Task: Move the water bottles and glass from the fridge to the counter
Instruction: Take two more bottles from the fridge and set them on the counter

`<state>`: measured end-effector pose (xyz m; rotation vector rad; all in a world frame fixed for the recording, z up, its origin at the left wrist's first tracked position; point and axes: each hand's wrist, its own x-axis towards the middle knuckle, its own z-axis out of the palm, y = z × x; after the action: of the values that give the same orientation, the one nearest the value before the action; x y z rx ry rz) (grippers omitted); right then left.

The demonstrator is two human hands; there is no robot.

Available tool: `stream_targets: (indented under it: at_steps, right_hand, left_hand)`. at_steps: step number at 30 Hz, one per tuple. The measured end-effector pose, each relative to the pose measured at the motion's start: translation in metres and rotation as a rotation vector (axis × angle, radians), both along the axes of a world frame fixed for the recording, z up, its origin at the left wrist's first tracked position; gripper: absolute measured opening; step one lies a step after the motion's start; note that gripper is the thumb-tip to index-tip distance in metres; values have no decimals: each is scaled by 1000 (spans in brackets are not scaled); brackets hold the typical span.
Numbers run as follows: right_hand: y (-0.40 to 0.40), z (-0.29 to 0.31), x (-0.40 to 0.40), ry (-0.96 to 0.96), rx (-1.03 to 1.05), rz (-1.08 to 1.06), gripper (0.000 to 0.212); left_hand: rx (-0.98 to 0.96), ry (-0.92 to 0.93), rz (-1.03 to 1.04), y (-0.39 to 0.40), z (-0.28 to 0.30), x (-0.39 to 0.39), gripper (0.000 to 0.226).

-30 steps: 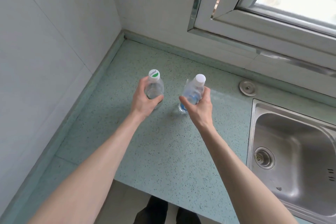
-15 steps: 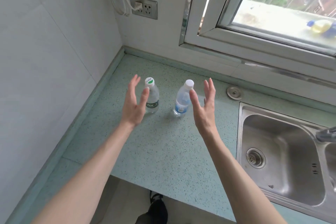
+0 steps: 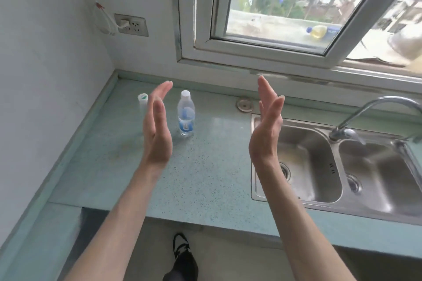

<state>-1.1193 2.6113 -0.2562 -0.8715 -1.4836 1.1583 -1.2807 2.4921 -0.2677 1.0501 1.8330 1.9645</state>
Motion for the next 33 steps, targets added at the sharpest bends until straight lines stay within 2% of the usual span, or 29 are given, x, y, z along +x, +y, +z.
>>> stream_targets:
  at_steps: [4,8,16,18,22,25,31,33]
  right_hand:
    - [-7,19,68,49,107,-102,79]
    - [-12,24,144,26,115,-222,82]
    - [-43,49,303,2,126,-511,64]
    - [-51,53,342,1,133,-590,60]
    - [-69,63,413,2,141,-744,71]
    - [-81,72,465,1,120,-854,69]
    - [-94,89,559,-4,165,-1109,78]
    - [-95,93,587,-42,213,-1209,91]
  left_hand:
    - [90,6,-138,16,20,67,56]
    - [158,5,-302,38,27,132,78]
    - [225,-36,-569,76,42,280,90]
    - [229,-48,-650,82,48,321,87]
    - [218,-79,-842,95,58,399,64]
    - [250,-78,-1007,112,65,461,61]
    - [271,-125,-1275,136,78,588,60]
    - [265,-144,-1370,144,83,628,61]
